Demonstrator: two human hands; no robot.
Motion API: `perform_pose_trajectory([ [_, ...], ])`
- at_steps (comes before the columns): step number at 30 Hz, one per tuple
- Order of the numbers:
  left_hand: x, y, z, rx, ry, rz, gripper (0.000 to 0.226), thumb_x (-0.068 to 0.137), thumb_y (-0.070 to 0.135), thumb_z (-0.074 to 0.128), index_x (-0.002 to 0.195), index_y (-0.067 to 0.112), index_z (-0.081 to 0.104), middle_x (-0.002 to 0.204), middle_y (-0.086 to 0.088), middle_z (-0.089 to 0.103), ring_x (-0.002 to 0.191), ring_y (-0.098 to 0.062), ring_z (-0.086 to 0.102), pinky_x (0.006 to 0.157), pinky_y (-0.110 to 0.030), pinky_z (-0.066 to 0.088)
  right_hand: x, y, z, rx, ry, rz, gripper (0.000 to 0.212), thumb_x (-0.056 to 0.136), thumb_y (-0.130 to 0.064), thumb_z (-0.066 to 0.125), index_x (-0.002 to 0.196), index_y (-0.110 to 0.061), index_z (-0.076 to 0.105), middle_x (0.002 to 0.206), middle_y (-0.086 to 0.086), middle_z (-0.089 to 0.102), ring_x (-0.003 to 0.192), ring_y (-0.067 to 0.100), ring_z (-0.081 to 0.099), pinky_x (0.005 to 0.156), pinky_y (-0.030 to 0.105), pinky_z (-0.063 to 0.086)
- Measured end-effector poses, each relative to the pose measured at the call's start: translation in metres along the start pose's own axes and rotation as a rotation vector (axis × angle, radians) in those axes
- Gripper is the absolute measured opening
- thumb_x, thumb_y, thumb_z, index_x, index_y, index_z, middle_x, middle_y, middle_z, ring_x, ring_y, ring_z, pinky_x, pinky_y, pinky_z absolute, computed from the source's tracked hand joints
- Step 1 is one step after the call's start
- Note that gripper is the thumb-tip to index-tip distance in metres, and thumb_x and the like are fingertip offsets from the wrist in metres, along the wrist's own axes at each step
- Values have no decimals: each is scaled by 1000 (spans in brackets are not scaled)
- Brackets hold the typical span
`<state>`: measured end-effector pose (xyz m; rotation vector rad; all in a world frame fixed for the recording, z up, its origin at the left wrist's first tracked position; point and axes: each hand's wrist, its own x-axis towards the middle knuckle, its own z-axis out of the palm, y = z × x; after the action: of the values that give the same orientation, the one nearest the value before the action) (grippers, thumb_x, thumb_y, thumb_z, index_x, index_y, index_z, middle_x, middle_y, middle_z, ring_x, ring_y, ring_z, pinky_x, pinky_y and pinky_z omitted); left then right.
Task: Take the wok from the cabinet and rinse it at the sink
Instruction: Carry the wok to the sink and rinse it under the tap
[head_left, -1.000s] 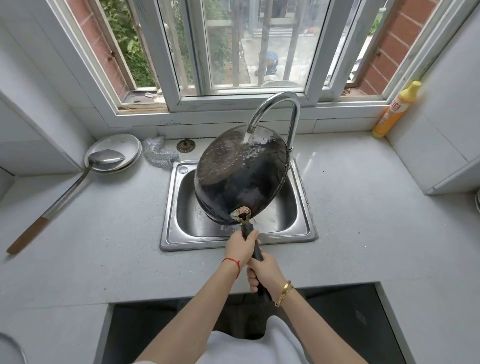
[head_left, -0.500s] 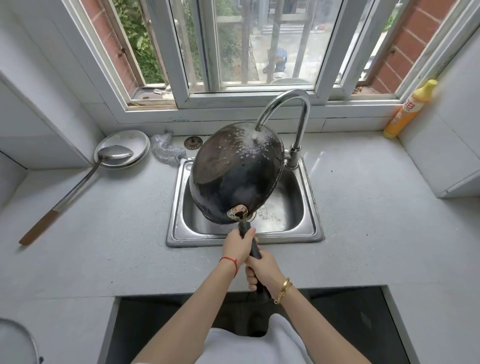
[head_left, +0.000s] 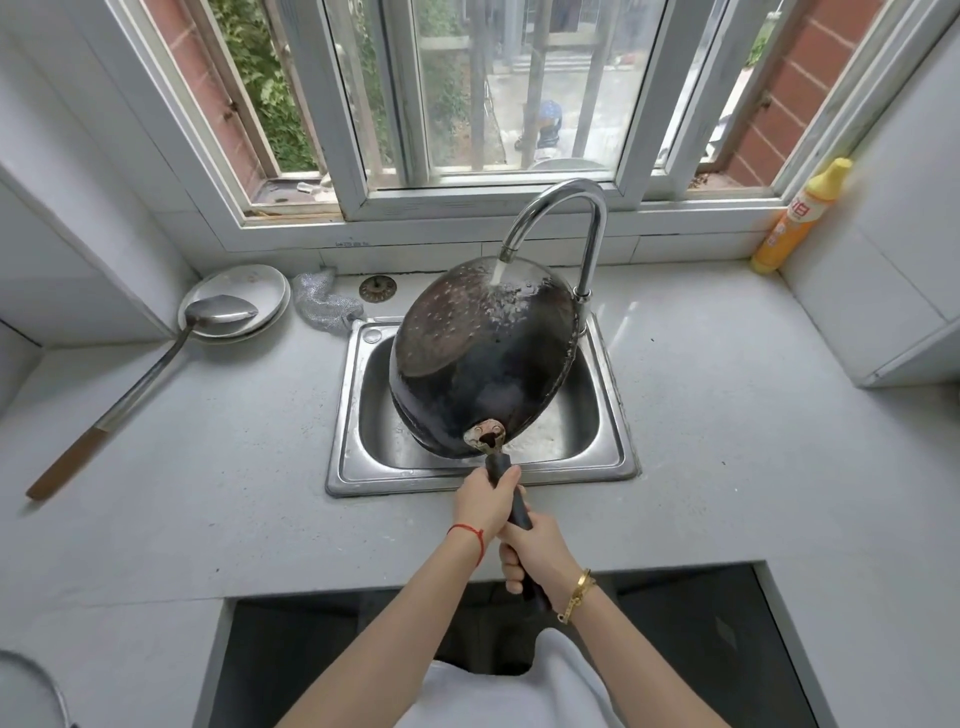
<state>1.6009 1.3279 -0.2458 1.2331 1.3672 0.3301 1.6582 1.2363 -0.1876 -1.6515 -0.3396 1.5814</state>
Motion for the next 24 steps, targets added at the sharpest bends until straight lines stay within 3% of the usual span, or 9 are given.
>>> perform_pose_trajectory([
  [13, 10, 22, -3, -9, 4, 38, 52, 60, 68, 54, 79, 21, 64, 89, -9, 76, 86, -32, 73, 86, -49, 57, 10, -18, 0, 3, 10, -13, 24, 97, -19, 54, 77, -8, 47, 50, 4, 44, 38, 15, 41, 38, 22, 39],
  [19, 3, 25, -11, 1, 18, 41, 43, 71, 60, 55, 82, 20, 64, 89, -6, 75, 86, -28, 73, 87, -47, 57, 9, -19, 6, -5, -14, -20, 23, 97, -19, 55, 77, -8, 48, 50, 3, 45, 38, 14, 42, 38, 21, 40],
  [24, -3, 13, -13, -10, 32, 13, 56, 64, 68, 55, 89, 18, 64, 89, -6, 76, 85, -27, 73, 86, -47, 58, 3, -13, 9, -19, -31, -5, 24, 98, -20, 53, 78, -10, 47, 49, 2, 45, 37, 13, 42, 37, 21, 40],
])
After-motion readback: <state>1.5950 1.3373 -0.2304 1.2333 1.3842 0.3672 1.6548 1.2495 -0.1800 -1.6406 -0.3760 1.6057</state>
